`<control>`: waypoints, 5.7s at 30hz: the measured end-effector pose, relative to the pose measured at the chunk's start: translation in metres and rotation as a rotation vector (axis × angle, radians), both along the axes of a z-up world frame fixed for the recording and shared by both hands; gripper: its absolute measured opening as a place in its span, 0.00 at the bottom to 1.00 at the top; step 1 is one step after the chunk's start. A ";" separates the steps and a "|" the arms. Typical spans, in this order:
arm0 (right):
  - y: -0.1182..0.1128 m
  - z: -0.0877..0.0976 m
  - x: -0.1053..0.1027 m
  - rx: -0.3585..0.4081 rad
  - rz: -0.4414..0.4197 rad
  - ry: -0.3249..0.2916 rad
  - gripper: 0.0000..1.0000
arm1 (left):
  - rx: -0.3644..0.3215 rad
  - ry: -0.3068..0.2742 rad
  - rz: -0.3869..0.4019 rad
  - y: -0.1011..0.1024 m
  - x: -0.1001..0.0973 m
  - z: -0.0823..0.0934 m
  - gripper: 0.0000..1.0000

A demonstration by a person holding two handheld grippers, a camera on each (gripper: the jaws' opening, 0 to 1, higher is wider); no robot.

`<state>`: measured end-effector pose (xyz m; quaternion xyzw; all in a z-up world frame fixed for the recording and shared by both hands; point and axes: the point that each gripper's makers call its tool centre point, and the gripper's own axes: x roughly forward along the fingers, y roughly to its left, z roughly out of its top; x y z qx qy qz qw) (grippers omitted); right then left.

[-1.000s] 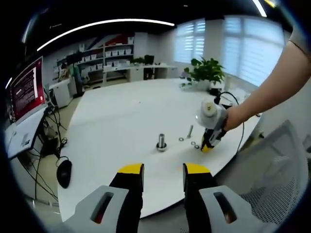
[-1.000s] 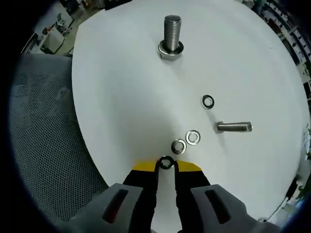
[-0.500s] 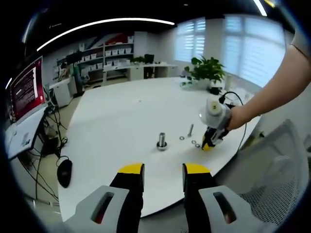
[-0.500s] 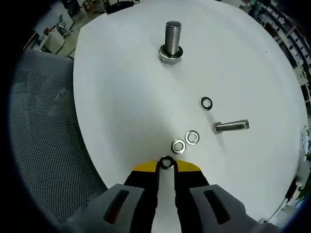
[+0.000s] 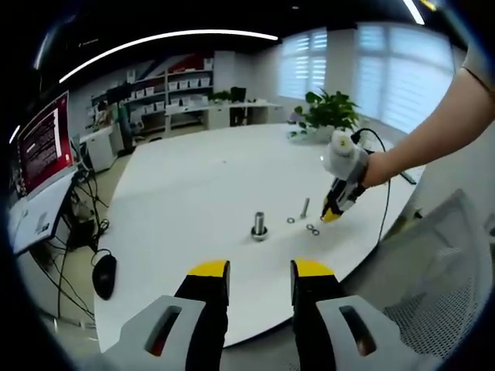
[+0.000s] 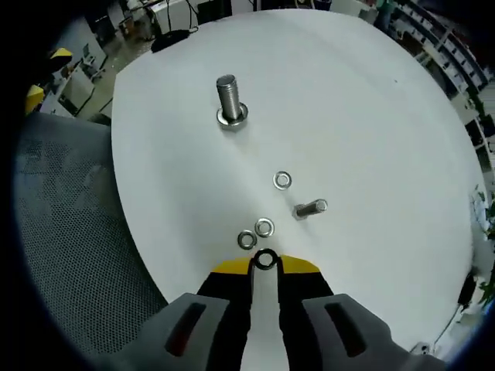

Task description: Place the washer onto the threaded stud by aligning its center hole with the stud, sliding it down to the base, and recovering from edge contact or off-axis alignment until the washer reaches the visible bottom stop.

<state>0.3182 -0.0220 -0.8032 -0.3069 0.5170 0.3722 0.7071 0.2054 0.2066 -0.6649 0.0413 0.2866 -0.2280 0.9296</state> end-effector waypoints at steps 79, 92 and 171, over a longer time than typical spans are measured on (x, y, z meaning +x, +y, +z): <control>0.013 -0.033 0.050 -0.036 0.105 0.022 0.18 | 0.042 0.039 -0.001 0.003 -0.002 -0.009 0.28; -0.003 -0.012 0.049 -0.055 0.081 -0.020 0.24 | 0.032 0.029 -0.010 0.001 -0.002 -0.007 0.28; 0.055 -0.041 0.041 -0.187 0.320 0.098 0.15 | 0.016 0.021 -0.013 -0.001 -0.002 -0.005 0.27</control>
